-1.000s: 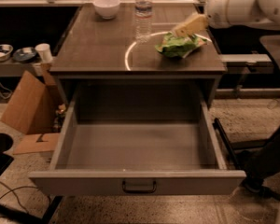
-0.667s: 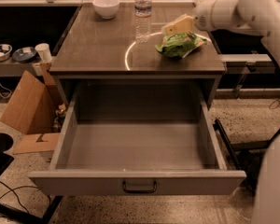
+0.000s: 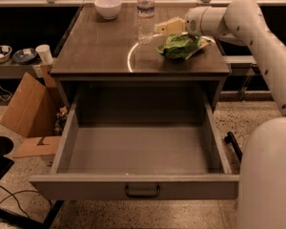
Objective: Place water bottle into top drawer
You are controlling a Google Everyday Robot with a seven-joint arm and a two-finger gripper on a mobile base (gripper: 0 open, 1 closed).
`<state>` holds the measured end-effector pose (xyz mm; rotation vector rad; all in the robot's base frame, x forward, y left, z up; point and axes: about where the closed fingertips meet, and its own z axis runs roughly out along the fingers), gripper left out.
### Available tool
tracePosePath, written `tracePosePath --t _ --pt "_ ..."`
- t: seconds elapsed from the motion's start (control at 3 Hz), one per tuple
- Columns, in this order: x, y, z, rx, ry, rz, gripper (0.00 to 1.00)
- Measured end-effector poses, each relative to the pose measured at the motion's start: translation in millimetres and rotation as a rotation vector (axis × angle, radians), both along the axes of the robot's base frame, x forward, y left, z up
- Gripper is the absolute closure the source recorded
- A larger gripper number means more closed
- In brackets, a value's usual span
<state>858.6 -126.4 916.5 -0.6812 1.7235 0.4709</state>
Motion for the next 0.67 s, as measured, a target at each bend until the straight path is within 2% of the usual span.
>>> tracePosePath --t 0.67 --pt "34 31 8 0.061 -0.072 0.074 0.00"
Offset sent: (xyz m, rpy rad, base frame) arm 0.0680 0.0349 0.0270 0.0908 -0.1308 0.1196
